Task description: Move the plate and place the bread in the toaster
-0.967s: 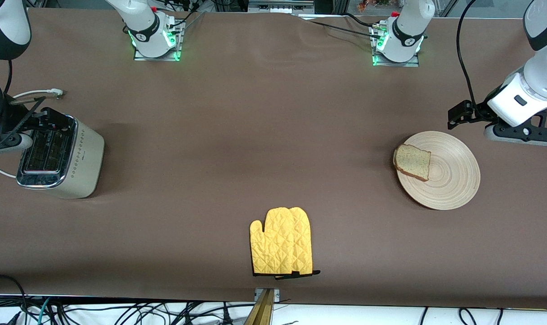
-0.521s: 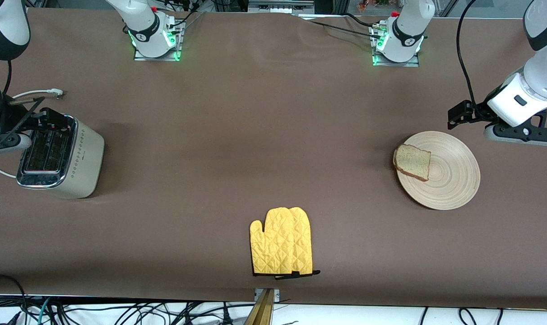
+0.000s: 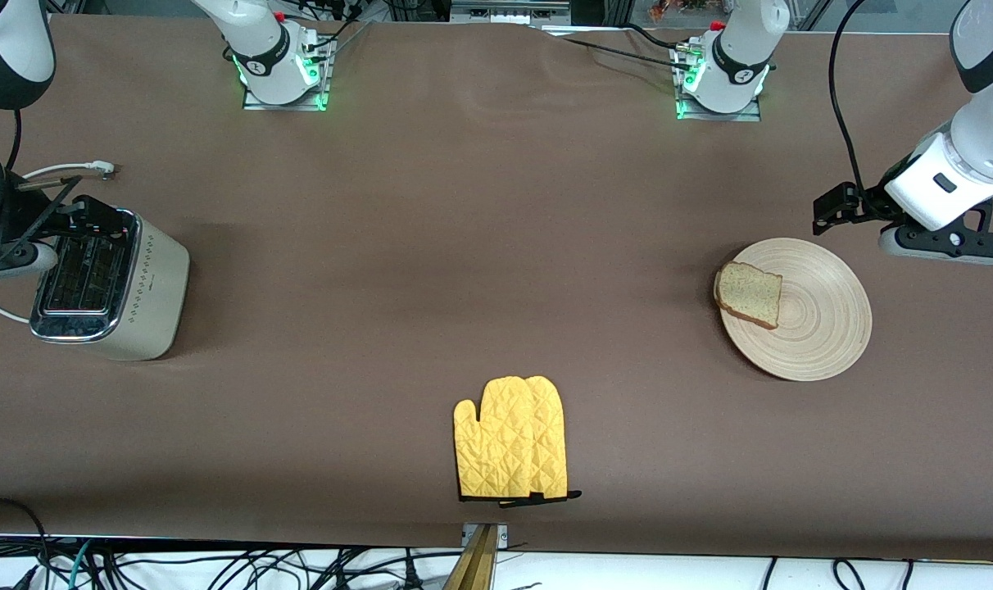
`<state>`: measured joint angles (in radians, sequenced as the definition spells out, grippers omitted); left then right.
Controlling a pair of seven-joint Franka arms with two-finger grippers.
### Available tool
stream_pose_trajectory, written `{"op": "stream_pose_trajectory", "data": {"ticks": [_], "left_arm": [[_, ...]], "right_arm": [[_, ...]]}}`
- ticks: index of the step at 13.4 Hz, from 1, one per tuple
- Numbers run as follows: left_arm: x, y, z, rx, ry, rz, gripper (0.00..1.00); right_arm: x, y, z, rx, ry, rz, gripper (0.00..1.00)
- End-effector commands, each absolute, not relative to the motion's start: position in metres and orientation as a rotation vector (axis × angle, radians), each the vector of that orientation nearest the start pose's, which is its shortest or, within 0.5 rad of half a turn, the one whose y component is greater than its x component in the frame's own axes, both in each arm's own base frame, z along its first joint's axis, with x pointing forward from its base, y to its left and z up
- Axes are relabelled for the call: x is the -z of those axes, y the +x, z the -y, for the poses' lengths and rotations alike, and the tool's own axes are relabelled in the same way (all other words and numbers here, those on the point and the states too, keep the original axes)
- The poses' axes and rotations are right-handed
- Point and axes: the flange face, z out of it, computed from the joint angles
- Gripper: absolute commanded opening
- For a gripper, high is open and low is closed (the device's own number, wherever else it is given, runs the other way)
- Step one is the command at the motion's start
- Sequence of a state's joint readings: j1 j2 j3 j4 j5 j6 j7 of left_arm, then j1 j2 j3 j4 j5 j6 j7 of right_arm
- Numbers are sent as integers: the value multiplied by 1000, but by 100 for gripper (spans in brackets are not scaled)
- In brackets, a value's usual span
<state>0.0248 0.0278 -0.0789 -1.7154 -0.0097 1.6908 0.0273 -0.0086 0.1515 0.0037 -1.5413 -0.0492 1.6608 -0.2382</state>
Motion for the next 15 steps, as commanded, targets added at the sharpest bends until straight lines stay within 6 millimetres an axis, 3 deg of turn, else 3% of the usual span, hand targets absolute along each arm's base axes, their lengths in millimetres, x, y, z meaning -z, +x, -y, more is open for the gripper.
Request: {"op": "stream_pose_trajectory", "data": {"ticks": [1,3,15], "left_arm": [[-554,571,23,-107,-3163,-112,100],[-551,572,8,-116,-3196,-56,100],[-550,573,6,-116,-3198,-53,100]], "right_arm": [[-565,609,5,-50,-3174,378,100],[-564,609,5,-54,-3174,378,100],[-567,612,4,-39,-3172,382,100]]}}
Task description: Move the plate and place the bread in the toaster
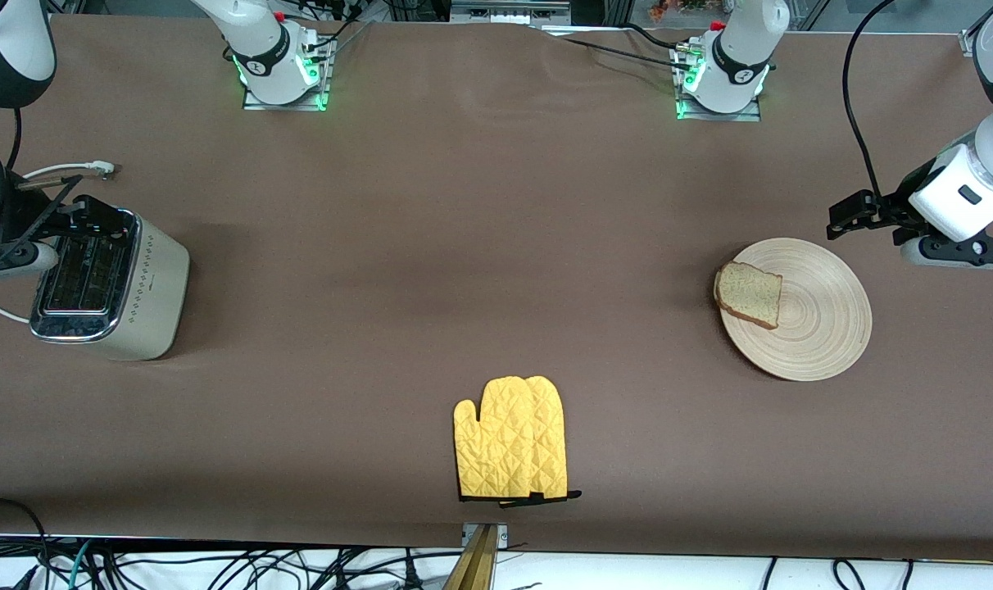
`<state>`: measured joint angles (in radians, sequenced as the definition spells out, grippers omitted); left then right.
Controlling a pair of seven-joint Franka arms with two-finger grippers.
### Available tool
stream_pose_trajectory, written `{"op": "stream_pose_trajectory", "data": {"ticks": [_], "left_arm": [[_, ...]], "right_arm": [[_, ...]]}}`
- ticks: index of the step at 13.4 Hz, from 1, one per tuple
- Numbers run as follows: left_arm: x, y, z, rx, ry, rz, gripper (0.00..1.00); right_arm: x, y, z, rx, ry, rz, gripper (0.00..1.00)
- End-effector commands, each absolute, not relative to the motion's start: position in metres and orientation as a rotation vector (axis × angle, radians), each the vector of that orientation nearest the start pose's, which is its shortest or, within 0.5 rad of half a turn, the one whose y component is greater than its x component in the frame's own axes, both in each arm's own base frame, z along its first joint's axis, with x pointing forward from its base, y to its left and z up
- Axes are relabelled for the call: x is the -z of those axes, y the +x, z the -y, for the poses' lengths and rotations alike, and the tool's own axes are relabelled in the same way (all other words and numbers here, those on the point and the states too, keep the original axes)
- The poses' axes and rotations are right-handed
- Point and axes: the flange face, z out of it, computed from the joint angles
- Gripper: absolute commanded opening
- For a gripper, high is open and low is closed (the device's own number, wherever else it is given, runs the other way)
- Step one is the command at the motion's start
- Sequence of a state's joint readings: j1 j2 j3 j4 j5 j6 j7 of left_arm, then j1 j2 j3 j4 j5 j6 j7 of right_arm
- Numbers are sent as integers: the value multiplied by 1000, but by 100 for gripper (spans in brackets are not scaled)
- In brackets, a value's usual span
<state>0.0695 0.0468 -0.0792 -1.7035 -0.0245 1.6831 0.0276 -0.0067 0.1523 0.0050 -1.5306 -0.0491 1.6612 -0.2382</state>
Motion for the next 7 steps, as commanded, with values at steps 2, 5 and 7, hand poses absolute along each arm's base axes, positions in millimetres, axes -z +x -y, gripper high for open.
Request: {"op": "stream_pose_trajectory", "data": {"ticks": [2,5,7], "left_arm": [[-551,574,1,-113,-3199,-39,100],[-549,574,-1,-118,-3201,-33,100],[-550,576,-1,-115,-3201,-33,100]], "right_arm": [[-567,612,4,-40,-3172,382,100],[-567,612,4,-40,-3172,382,100],[-568,612,4,-37,-3173,379,100]]}}
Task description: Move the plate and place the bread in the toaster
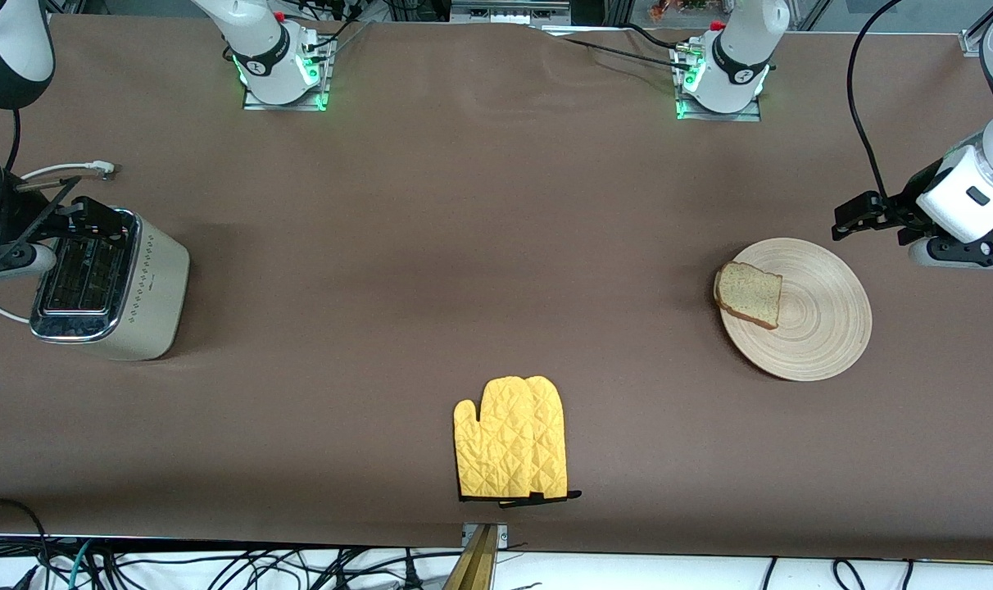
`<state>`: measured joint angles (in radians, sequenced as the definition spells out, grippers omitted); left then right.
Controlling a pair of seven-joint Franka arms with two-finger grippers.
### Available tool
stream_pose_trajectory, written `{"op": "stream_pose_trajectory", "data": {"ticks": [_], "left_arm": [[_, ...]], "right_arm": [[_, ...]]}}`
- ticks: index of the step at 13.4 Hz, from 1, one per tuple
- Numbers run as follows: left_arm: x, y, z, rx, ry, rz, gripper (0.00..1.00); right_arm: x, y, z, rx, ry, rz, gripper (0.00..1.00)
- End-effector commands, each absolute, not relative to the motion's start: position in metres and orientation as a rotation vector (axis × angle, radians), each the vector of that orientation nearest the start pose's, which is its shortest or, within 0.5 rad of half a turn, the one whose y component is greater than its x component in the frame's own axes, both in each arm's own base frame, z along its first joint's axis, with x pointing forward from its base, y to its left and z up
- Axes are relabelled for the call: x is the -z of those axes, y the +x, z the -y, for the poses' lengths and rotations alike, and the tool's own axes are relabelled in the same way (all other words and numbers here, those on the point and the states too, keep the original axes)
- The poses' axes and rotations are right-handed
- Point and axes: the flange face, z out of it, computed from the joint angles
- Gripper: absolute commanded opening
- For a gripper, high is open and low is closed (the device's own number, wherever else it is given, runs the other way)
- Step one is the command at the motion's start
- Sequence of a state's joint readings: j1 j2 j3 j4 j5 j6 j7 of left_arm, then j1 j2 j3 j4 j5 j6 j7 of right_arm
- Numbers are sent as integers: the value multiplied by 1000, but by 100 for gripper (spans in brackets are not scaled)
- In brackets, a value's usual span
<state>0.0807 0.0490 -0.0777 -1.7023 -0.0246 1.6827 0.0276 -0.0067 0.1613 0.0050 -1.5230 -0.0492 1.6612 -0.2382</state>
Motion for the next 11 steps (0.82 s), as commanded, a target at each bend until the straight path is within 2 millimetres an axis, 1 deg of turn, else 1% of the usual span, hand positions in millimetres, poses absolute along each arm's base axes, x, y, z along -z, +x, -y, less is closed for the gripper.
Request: {"op": "stream_pose_trajectory", "data": {"ticks": [1,4,5,6,7,8,9,10,11], "left_arm": [[-550,576,-2,-113,-3201,-31,100],[-549,577,-2,-115,-3202,-31,100],[-549,577,-6,-117,-3203,-21,100],[-541,580,-21,-136,-3235,11,100],[-537,581,-37,-137,-3295,19,100],[-521,586,-61,-154,-3356,40,100],[-503,598,-100,-153,-3411,70,100],[-492,609,-146,-95,-3493,73,100],[-473,616,-177,-58,-3552,11,100]], "right_arm": [[-567,612,4,-39,-3173,379,100],[-568,612,3,-37,-3171,381,100],[-568,612,3,-36,-3170,381,100],[-568,612,3,-39,-3171,379,100],[-567,612,4,-43,-3178,386,100],[-567,612,-2,-45,-3200,414,100],[-566,613,-8,-51,-3212,438,100],[-565,612,-7,-56,-3212,431,100],[-565,612,-6,-62,-3208,422,100]]}}
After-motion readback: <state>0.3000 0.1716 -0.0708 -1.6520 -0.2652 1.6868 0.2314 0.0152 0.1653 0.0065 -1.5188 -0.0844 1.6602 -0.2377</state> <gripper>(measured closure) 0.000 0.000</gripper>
